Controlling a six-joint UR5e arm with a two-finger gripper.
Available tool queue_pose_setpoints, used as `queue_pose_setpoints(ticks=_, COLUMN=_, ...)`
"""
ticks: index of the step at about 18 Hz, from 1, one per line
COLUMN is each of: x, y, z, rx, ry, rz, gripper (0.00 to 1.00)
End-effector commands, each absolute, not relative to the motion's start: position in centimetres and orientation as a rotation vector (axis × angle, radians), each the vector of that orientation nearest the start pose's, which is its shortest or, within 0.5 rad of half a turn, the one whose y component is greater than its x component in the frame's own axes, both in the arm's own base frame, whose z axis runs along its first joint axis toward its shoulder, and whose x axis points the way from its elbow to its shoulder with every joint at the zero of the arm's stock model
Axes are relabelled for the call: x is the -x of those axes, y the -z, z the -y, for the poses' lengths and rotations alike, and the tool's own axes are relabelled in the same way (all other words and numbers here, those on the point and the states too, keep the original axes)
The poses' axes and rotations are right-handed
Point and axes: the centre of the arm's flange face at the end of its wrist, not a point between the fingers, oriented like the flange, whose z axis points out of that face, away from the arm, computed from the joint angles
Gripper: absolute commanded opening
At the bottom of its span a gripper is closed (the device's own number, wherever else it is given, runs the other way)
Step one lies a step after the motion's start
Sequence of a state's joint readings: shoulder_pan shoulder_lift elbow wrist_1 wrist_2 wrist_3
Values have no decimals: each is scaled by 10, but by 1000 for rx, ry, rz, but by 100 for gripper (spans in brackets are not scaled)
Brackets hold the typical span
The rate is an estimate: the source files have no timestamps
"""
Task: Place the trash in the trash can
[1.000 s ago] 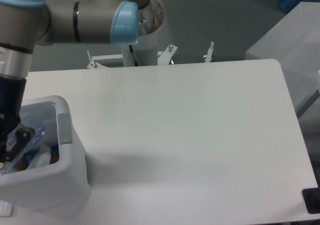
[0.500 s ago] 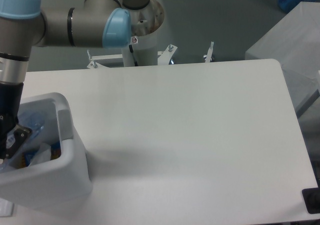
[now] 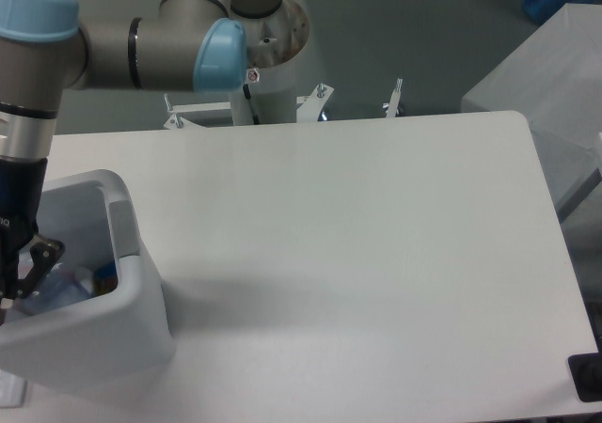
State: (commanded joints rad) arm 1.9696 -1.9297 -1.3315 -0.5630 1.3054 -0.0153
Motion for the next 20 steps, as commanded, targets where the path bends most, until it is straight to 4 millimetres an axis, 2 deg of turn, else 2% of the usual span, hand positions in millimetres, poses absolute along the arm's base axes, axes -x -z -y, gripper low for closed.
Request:
queue_pose_setpoints(ticks=1, x=119, y=-532, z=-685, rx=2200, ry=86, rz=323, gripper=84)
queue_pose_setpoints(ticks=2, x=123, y=-533, z=-684, rx=2198, ry=80, rz=328, gripper=100)
queue_pose_setpoints(ticks=3, x=138, y=-539, z=-678, rx=2186, ry=65, rz=350, gripper=100)
queue_pose_setpoints(ticks=5, x=183, y=-552, z=-660, rx=2159, ry=7, rz=396, gripper=100)
queue_pose_setpoints(ticks=9, x=268, y=-546, z=-631, rx=2164, ry=-106, rz=457, gripper=100)
queue_pose_setpoints(ticks=13, x=325, y=-534, z=-604, rx=2215, ry=-222, rz=425, gripper=100)
queue_pose_setpoints(ticks=15, x=337, y=-535, z=-597, rx=2263, ry=-286, rz=395, gripper=100)
queue_pose_setpoints(ticks=17, x=345, y=-524, z=-590, rx=2365, ry=-369, rz=325, gripper=100)
queue_pose_setpoints(ticks=20, x=361, y=-517, z=-571, rx=2515, ry=-506, rz=196, gripper=100)
